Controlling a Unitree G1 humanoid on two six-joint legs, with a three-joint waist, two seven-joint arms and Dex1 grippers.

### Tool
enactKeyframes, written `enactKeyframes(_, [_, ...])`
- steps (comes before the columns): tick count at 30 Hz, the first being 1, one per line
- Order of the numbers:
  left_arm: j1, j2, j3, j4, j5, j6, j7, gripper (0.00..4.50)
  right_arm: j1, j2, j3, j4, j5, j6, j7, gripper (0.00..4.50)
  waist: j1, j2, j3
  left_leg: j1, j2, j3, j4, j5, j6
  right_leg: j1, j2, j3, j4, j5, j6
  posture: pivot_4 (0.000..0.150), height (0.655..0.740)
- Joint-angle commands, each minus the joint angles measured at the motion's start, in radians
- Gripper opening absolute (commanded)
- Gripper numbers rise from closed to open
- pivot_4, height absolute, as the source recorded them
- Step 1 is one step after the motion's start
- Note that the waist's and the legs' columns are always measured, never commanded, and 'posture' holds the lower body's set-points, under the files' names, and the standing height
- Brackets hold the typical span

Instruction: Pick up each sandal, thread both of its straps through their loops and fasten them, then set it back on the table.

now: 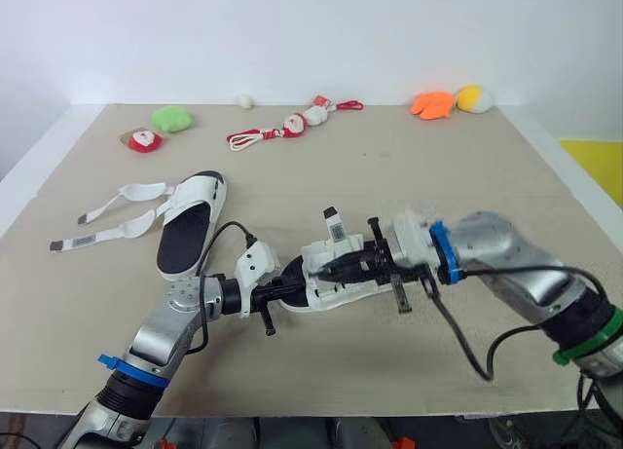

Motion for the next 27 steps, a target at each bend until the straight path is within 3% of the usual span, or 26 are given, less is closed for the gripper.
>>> enactKeyframes(1, [0.036,0.015,-0.039,0.061,0.042,0.039,0.010,0.00,-0.071,0.046,-0.129,-0.047,0.138,0.281,-0.045,0.08,0.001,0.001,0.000,-0.001,0.000,0.000,0.000,0.000,0.000,-0.001,0.000,0.000,0.000,0.000,0.000,0.150,0.7400])
enactKeyframes(11, [0.041,0.009,-0.041,0.054,0.042,0.042,0.015,0.00,-0.153,0.213,-0.240,0.079,0.044,0.623,-0.144,0.08,-0.001,0.001,0.000,-0.003,0.000,0.000,0.001,0.000,0.001,-0.005,0.001,-0.001,0.000,0.001,0.003,0.150,0.7400])
enactKeyframes(27, [0.044,0.006,-0.043,0.053,0.043,0.040,0.017,0.00,-0.183,0.363,-0.325,0.186,-0.210,0.712,-0.221,0.08,-0.004,0.001,0.000,-0.007,0.000,0.000,0.003,0.000,0.002,-0.008,0.001,-0.001,0.000,0.004,0.006,0.150,0.7400])
